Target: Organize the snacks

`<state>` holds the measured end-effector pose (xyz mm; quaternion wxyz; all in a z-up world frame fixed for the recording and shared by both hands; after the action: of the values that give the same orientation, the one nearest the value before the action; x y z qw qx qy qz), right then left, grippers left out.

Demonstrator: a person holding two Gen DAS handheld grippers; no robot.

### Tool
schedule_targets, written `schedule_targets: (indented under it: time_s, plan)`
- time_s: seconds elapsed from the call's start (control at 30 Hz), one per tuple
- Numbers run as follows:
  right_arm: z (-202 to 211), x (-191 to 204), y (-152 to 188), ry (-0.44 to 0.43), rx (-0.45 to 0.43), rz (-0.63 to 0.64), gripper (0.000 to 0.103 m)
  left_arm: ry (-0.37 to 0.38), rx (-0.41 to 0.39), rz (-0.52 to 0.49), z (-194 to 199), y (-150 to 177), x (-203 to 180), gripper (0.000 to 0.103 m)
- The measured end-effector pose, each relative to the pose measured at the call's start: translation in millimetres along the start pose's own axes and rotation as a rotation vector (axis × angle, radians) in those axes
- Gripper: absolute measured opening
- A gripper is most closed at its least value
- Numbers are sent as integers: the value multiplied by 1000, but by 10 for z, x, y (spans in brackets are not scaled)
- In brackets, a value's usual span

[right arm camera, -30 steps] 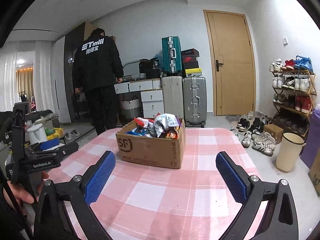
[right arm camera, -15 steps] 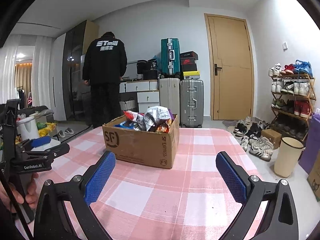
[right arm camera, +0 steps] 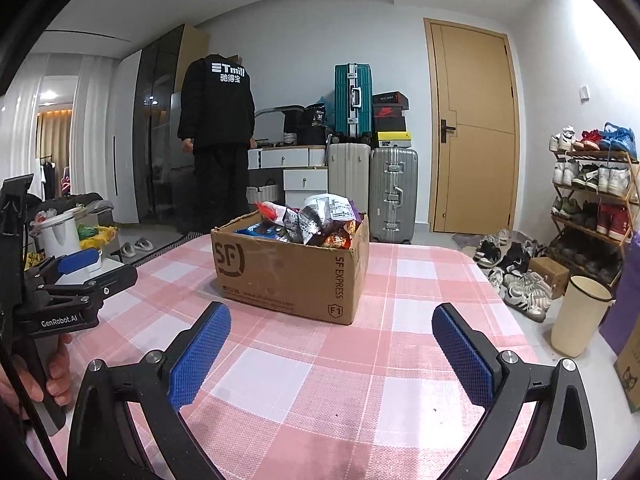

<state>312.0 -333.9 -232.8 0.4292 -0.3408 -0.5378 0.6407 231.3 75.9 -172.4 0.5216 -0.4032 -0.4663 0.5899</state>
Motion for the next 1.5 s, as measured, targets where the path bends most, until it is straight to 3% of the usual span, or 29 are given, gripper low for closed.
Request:
schedule_targets:
  time_s: [1.5]
  plan:
    - [3,-18,34,-4,-2,3,103,4,-20,0,31,4,-26,102]
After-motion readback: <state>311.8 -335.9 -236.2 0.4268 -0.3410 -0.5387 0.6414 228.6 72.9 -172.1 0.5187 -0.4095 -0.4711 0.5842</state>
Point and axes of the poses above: each gripper's, at about its wrist camera, not at the fingertips, and z roughly against the way its jaws point, x to its left, y to its underside, the point moved 9 cm from there along -z, roughly the way its jaws point, and after that the axes turned 6 degrees about -x, right-handed, at the moved point
